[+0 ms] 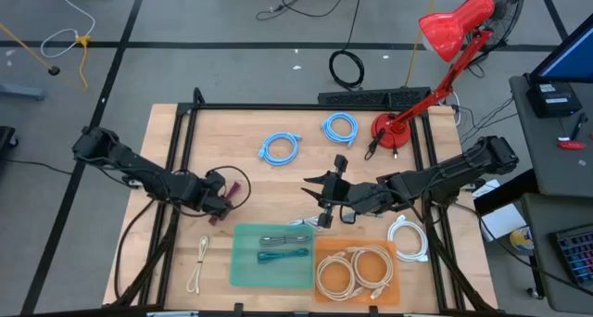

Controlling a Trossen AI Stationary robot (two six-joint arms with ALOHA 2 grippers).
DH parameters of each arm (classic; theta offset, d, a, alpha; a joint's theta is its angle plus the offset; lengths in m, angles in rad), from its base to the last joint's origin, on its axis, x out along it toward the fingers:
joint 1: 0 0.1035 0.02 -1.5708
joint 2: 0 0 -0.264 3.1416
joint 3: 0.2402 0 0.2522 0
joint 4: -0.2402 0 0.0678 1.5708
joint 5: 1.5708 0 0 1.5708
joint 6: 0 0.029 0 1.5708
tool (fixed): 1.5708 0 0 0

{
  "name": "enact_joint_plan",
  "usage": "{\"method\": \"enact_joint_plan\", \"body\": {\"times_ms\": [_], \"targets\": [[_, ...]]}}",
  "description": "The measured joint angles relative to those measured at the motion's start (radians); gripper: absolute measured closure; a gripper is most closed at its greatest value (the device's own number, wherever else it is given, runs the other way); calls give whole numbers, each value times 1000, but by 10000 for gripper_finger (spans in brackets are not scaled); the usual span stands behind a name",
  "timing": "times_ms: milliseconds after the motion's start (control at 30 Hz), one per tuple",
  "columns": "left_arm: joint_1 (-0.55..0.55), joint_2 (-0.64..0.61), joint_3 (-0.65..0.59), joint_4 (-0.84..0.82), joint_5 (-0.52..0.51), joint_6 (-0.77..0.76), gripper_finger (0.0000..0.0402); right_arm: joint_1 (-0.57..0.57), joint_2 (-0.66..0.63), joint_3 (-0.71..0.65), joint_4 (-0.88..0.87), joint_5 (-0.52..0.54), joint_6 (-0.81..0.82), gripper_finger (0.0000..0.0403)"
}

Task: Pick & Place USB Port
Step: Put the pink charger cable into the green bin

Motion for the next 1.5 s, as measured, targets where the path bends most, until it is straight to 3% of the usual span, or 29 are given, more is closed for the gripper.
{"method": "enact_joint_plan", "body": {"times_ms": [500,1000,1333,1433,1500], "targets": [[-18,0,91,74,14,69,149,0,0,0,4,0,0,308],[-104,0,87,73,19,-27,149,0,0,0,4,0,0,308],[-104,0,-27,84,80,-114,149,-1,0,0,4,0,0,308],[-104,-1,-49,93,92,-137,165,-1,0,0,4,0,0,307],[-105,-1,-49,103,95,-140,200,-1,0,0,6,0,0,308]]}}
